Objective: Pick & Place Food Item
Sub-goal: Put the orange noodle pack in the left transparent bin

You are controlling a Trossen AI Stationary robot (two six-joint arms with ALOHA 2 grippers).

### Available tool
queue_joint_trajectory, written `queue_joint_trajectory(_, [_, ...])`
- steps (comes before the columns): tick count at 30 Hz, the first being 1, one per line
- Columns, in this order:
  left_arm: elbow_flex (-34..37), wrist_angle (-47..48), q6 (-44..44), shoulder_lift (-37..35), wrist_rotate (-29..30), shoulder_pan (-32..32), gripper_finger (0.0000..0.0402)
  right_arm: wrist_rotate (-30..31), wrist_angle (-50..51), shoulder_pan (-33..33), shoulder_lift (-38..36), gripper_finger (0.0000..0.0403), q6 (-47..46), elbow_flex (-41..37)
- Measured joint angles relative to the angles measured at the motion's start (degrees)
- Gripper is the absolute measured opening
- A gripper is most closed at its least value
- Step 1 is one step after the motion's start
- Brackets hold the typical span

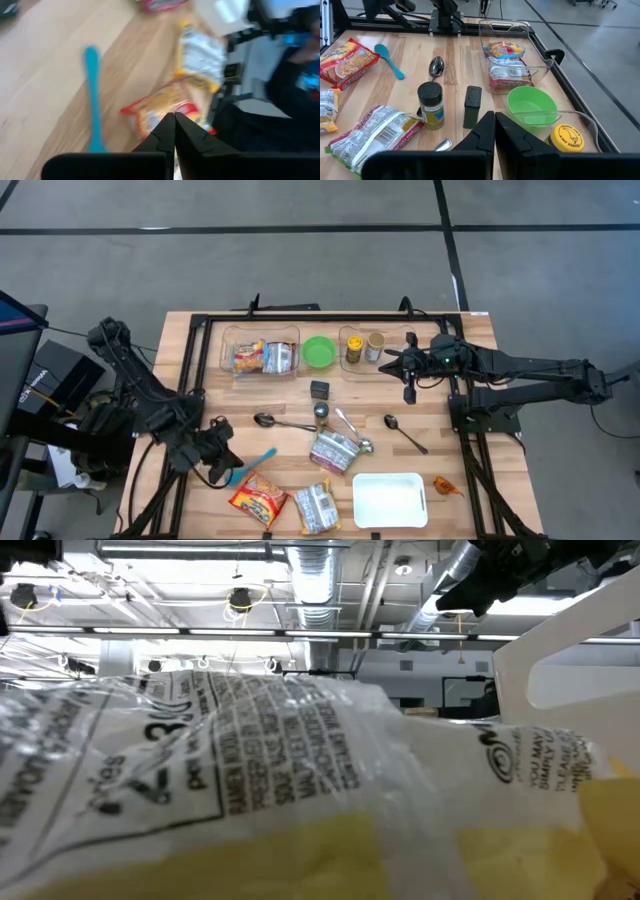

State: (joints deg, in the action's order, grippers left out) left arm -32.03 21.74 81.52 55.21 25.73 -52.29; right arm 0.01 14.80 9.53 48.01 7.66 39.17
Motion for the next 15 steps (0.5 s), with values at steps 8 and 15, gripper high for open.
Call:
queue_joint_trajectory(8, [0.0,0.23,12.21,9.56,-3.27,-3.1,0.0,0.02,-0.43,0.01,-0.01,0.0005,1.38,0.01])
queue_joint_trajectory(15, [0.0,-4.87,13.5,13.89,-6.09,-5.24,0.0,0.02,-0.41,-0.1,0.0,0.0005,1.36,0.01])
